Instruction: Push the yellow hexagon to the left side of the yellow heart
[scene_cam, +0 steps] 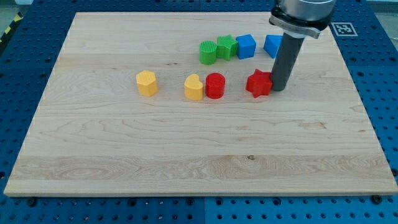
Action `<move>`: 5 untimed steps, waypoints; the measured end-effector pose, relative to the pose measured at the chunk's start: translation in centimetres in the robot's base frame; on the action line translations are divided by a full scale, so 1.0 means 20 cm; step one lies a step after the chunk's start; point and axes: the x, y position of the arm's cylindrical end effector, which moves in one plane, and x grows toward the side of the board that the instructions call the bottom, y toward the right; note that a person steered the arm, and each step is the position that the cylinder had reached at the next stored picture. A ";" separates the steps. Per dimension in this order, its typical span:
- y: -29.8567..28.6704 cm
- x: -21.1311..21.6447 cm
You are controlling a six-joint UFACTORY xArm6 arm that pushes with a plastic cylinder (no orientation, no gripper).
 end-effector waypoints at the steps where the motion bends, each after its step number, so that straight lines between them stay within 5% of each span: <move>1: -0.04 0.00; 3: 0.04 -0.20; 5: -0.23 -0.22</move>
